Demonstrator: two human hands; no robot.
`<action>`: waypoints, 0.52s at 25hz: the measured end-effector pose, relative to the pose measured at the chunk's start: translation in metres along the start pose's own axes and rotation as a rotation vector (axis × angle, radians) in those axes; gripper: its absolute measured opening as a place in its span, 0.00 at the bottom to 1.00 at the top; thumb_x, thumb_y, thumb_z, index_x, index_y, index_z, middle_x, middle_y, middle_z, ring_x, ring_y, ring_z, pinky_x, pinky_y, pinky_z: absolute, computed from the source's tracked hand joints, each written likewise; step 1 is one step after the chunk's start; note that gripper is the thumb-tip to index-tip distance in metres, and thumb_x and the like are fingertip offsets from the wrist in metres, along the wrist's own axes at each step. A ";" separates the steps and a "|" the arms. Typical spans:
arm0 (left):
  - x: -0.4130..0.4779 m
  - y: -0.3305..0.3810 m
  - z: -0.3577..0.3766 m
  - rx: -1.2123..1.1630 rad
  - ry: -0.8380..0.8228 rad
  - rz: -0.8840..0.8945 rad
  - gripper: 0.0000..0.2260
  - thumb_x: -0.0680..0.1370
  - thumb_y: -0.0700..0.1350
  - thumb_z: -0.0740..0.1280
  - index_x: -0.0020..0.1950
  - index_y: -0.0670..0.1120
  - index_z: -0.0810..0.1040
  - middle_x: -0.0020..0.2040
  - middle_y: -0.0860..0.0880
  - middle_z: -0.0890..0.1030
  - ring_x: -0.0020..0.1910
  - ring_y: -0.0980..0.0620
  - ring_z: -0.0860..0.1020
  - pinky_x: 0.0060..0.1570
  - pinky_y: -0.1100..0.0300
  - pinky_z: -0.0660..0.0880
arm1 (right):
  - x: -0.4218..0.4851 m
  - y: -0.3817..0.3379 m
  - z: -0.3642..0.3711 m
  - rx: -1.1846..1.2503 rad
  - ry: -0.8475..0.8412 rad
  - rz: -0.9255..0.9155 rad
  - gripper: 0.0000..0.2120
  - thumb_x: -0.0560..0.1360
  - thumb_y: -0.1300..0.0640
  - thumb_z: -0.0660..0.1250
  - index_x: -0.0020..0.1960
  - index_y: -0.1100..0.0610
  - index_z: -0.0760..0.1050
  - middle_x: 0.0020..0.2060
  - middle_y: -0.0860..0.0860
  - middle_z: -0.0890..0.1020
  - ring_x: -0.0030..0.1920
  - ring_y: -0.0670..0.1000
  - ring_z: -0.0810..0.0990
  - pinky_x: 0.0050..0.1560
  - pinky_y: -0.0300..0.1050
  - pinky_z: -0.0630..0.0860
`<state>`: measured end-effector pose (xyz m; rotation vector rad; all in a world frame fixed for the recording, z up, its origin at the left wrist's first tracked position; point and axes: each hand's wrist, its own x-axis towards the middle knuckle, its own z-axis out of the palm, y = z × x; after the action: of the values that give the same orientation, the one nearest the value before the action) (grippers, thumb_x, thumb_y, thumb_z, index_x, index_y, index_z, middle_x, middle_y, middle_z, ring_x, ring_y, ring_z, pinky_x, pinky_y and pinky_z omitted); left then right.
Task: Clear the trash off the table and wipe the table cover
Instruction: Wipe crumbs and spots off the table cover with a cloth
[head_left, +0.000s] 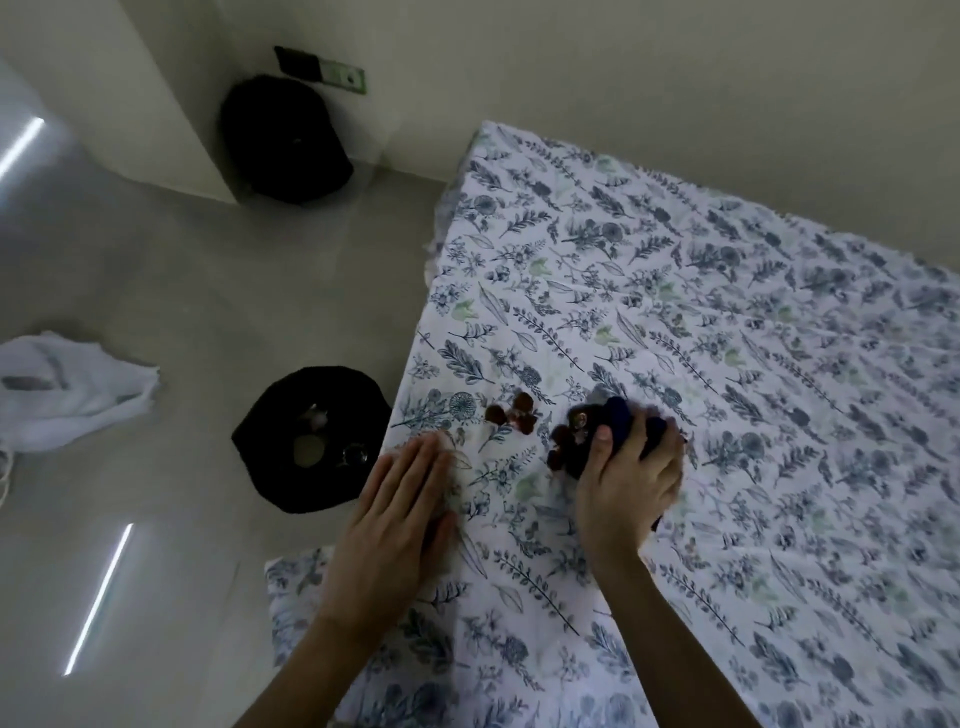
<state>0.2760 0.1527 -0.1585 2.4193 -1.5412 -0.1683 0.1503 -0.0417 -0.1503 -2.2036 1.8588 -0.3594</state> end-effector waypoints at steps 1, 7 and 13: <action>0.000 0.002 0.001 -0.009 0.004 -0.025 0.25 0.82 0.53 0.54 0.77 0.44 0.57 0.78 0.46 0.58 0.78 0.49 0.55 0.75 0.49 0.57 | 0.003 -0.007 0.003 -0.006 -0.009 -0.054 0.30 0.78 0.41 0.46 0.72 0.58 0.63 0.73 0.62 0.62 0.72 0.65 0.59 0.68 0.66 0.59; -0.013 0.013 0.005 -0.049 0.050 -0.122 0.24 0.82 0.49 0.55 0.76 0.42 0.60 0.77 0.45 0.60 0.78 0.49 0.56 0.75 0.52 0.56 | 0.004 -0.047 0.017 0.024 -0.045 -0.239 0.27 0.79 0.42 0.47 0.71 0.57 0.65 0.72 0.61 0.64 0.71 0.64 0.61 0.67 0.63 0.62; -0.022 0.014 0.002 -0.031 0.024 -0.159 0.24 0.82 0.49 0.54 0.77 0.43 0.56 0.78 0.45 0.58 0.78 0.50 0.55 0.74 0.52 0.57 | -0.005 -0.073 0.025 0.048 -0.053 -0.310 0.27 0.80 0.43 0.48 0.69 0.59 0.67 0.70 0.62 0.66 0.69 0.64 0.64 0.65 0.65 0.65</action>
<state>0.2543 0.1663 -0.1579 2.5097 -1.3256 -0.1918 0.2255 -0.0239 -0.1500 -2.4444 1.4654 -0.3912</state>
